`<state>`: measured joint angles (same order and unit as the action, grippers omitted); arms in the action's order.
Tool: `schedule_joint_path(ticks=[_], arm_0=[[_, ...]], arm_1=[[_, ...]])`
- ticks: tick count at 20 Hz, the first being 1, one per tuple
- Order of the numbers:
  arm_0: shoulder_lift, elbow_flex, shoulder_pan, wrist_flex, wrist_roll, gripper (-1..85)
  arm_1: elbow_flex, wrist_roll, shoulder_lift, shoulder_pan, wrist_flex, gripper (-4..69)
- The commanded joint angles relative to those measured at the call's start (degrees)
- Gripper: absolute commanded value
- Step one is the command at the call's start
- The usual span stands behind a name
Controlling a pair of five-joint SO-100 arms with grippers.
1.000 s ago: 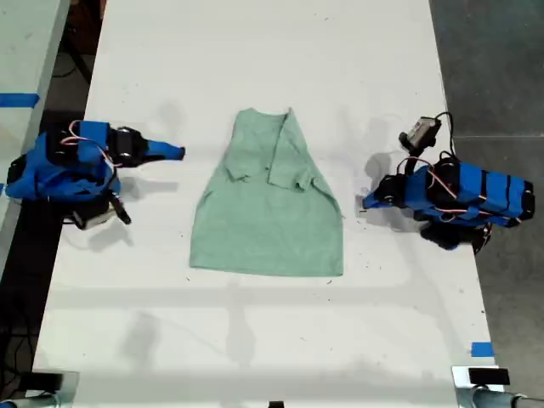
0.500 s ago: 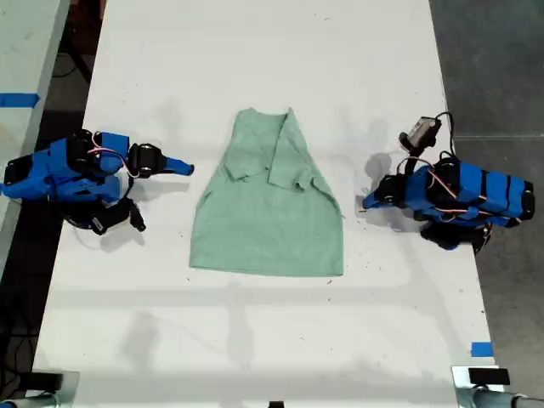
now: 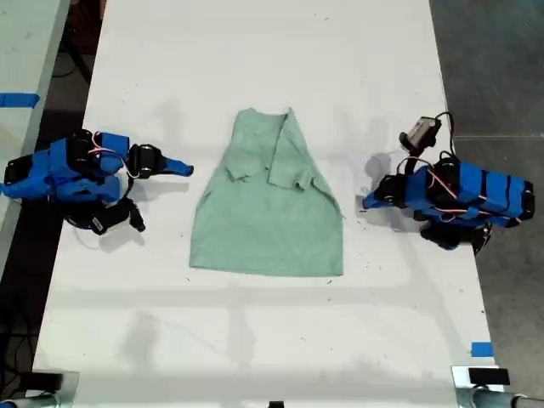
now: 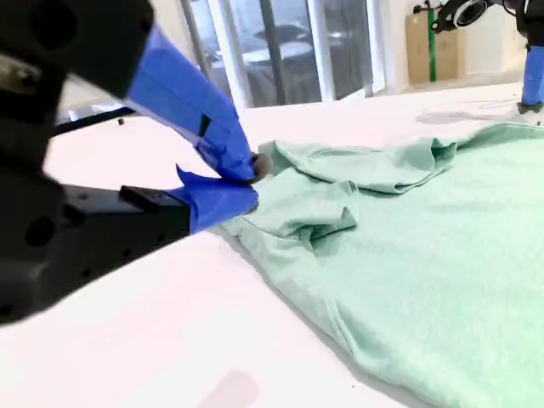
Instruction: Fold t shirt
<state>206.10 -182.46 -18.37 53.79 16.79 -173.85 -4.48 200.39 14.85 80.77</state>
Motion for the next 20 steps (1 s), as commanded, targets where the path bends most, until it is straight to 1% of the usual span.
schedule_joint_path(ticks=[1,5,20], arm_0=[[0.35,-0.18,-0.53,0.44,-1.67,0.0],[0.44,0.0,-1.49,1.23,-2.37,0.0],[0.44,0.0,-2.11,1.85,-3.69,0.0]], arm_1=[[-1.58,1.41,0.53,0.7,0.18,-0.2],[-1.58,0.44,0.53,0.79,0.18,0.0],[-1.58,0.62,0.53,0.44,0.18,0.0]])
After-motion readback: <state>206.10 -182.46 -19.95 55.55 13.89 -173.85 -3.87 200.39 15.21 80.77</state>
